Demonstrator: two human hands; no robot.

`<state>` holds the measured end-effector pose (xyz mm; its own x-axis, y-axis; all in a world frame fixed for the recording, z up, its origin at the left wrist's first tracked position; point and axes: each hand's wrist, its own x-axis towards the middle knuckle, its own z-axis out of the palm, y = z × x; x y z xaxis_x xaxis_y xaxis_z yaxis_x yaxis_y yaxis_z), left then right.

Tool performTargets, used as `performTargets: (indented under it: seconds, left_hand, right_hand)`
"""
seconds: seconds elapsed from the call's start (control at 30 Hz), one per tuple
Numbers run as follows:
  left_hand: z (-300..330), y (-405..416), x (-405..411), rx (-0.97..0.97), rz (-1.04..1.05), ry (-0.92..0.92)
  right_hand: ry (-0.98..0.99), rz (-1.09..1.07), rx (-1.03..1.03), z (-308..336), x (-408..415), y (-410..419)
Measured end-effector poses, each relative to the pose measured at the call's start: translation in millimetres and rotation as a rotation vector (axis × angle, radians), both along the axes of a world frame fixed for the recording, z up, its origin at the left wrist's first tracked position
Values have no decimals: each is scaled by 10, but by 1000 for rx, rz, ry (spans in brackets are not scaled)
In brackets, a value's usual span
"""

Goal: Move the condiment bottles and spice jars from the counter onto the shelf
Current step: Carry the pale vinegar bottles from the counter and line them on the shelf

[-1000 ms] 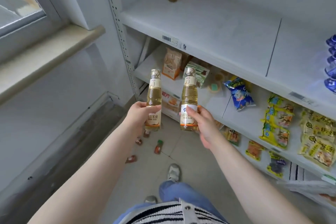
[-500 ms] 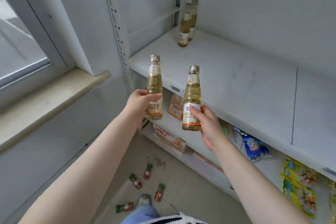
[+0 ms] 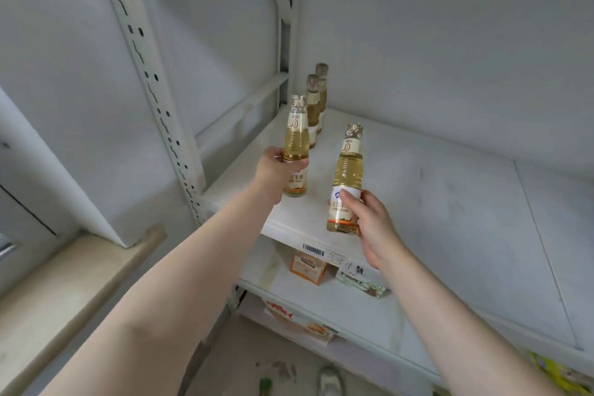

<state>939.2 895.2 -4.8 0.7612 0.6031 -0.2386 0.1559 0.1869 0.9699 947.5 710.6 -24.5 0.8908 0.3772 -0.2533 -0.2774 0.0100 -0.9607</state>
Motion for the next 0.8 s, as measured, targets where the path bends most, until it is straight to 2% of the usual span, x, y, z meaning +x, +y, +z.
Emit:
performTargets:
  seconds: [0.37,0.8]
  left_hand:
    - [-355,387,939,66,6,-58]
    - [-499,557,1045,228,-87,-88]
  right_hand:
    - [-23,-27,11,-48,903,363]
    - [-36,26,-12,-173,1059,573]
